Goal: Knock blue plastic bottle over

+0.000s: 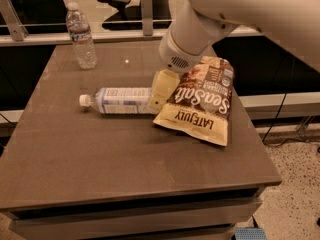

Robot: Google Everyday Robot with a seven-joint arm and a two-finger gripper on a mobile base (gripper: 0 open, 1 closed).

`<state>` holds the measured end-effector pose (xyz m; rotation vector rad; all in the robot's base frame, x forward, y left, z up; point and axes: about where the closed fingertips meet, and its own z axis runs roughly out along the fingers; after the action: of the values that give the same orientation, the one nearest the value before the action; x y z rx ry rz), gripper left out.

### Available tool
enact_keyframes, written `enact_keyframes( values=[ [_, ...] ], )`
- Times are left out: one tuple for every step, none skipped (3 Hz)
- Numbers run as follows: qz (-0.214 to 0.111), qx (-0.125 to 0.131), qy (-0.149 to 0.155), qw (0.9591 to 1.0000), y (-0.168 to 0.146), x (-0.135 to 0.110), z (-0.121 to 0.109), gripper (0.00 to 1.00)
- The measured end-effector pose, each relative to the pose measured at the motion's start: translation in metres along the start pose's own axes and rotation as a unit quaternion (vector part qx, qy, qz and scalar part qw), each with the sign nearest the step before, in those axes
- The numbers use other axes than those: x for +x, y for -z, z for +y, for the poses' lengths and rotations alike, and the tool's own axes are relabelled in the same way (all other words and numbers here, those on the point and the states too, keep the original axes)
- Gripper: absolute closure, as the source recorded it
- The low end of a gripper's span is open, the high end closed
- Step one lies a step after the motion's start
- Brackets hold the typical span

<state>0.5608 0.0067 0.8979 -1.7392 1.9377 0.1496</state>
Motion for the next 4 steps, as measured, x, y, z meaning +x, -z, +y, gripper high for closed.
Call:
enact_keyframes(
  values=[
    [-0.063,0.037,-0.045,0.9963,0.047,0.037,0.002,0.0],
    [-0.11,0.07,-0.081,0.9881,0.085,0.079,0.016,0.0],
    [-0.15,0.101,-0.115,0.9767,0.114,0.12,0.039,0.0],
    [-0.186,0.097,-0.125,0.9698,0.119,0.108,0.041,0.0]
  ],
)
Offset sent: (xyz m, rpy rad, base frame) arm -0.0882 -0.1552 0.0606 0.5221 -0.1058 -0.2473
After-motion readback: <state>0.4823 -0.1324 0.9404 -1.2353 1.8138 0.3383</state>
